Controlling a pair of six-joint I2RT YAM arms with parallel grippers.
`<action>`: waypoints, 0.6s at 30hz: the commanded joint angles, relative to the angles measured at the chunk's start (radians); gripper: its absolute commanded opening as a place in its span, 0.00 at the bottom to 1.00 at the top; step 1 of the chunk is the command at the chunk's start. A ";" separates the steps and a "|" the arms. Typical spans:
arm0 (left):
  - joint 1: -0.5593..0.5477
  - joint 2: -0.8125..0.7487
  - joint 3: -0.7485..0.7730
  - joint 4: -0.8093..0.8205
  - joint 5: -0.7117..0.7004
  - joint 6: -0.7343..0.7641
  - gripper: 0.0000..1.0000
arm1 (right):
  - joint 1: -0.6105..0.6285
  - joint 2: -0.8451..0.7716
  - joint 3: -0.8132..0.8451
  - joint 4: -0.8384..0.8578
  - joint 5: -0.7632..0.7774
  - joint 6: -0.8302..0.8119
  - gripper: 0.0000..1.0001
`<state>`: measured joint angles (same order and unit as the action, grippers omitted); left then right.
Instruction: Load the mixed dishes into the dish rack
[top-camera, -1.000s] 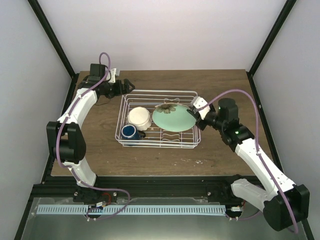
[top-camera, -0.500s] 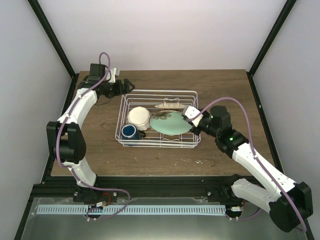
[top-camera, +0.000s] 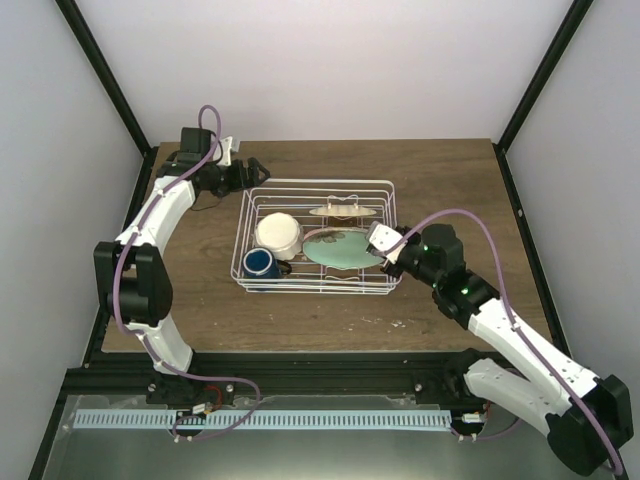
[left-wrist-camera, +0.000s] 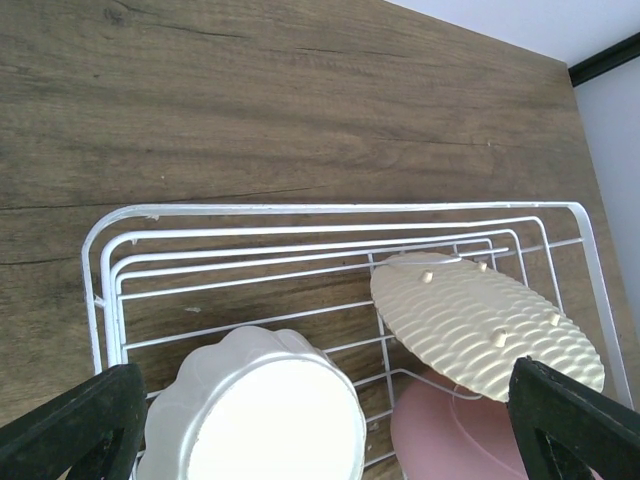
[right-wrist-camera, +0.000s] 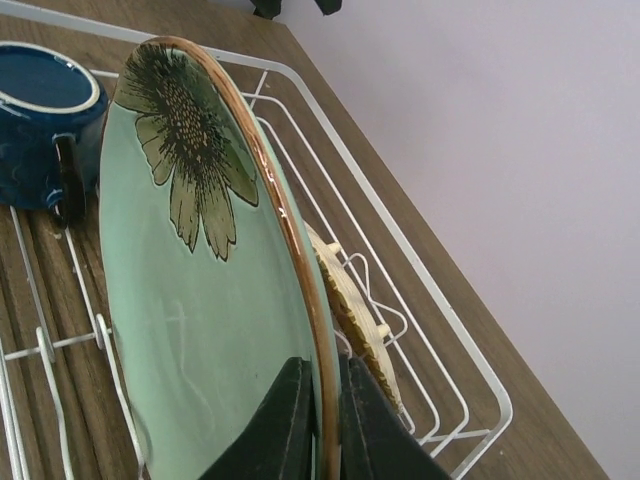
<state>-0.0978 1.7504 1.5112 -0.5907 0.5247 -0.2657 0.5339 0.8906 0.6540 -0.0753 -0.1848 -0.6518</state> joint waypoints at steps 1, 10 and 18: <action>0.004 0.018 0.032 0.013 0.003 -0.011 1.00 | 0.030 -0.030 -0.037 0.137 0.198 -0.077 0.01; 0.003 0.016 0.027 0.014 0.000 -0.017 1.00 | 0.094 -0.002 -0.097 0.159 0.256 -0.087 0.01; 0.003 -0.001 -0.006 0.032 -0.005 -0.026 1.00 | 0.117 0.045 -0.096 0.096 0.332 -0.078 0.02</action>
<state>-0.0978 1.7607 1.5173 -0.5831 0.5240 -0.2855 0.6537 0.9058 0.5640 0.0551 -0.0250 -0.7258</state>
